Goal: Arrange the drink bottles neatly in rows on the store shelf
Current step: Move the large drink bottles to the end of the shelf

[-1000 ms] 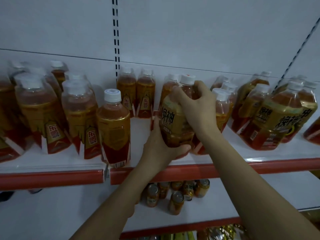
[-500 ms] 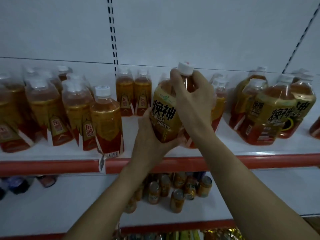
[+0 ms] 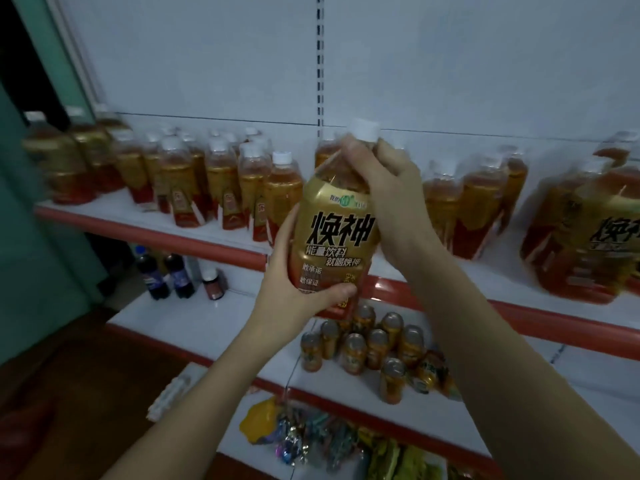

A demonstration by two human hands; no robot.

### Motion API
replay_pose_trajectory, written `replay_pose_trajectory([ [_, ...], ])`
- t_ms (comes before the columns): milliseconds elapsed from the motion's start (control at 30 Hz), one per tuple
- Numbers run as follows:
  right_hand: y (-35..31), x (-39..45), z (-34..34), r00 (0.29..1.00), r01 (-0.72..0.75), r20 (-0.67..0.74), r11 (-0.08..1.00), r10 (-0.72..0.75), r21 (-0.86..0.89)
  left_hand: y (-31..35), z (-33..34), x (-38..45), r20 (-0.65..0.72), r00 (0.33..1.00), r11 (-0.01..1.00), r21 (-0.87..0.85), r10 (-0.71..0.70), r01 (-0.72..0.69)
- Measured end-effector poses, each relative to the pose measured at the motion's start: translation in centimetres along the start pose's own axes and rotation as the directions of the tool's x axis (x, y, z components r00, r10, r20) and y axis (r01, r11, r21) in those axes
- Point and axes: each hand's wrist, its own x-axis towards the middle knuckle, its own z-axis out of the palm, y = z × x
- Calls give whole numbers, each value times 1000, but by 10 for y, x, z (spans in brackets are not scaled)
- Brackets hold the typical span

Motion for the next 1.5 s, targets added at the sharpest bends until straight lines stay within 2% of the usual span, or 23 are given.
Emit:
replay_pose_trajectory([
  [133, 14, -17, 42, 991, -108, 76, 994, 107, 9, 2, -34, -29, -115, 991, 997, 21, -65, 68],
  [233, 15, -31, 75, 994, -58, 92, 996, 51, 75, 4, -63, -42, -180, 980, 995, 38, -83, 91],
  [333, 15, -39, 116, 996, 10, 87, 998, -15, 63, 4, -95, -54, -219, 971, 995, 1, -97, 99],
  [433, 24, -45, 165, 994, 26, 110, 1000, -27, 12, -5, -140, -69, -221, 969, 994, -5, -110, 112],
  [667, 48, -60, 305, 995, -8, 99, 999, 4, 37, -29, -279, -99, -145, 979, 989, 17, -142, 146],
  [833, 44, -56, 384, 994, 20, 105, 1000, -21, 17, -39, -356, -102, -165, 978, 991, 11, -129, 132],
  [1100, 60, -16, 448, 992, 53, 120, 998, -51, -17, -76, -419, -68, -125, 981, 989, -47, -146, 141],
  [1233, 88, 16, 473, 980, 73, 186, 997, -66, -28, -104, -447, -43, -106, 973, 978, -54, -206, 201],
  [1333, 113, 44, 497, 963, 121, 248, 991, -105, -50, -120, -472, -13, -94, 968, 972, 22, -231, 234],
  [1500, 132, 119, 529, 967, 151, 209, 988, -147, -5, -117, -519, 73, -74, 977, 953, 220, -198, 210],
])
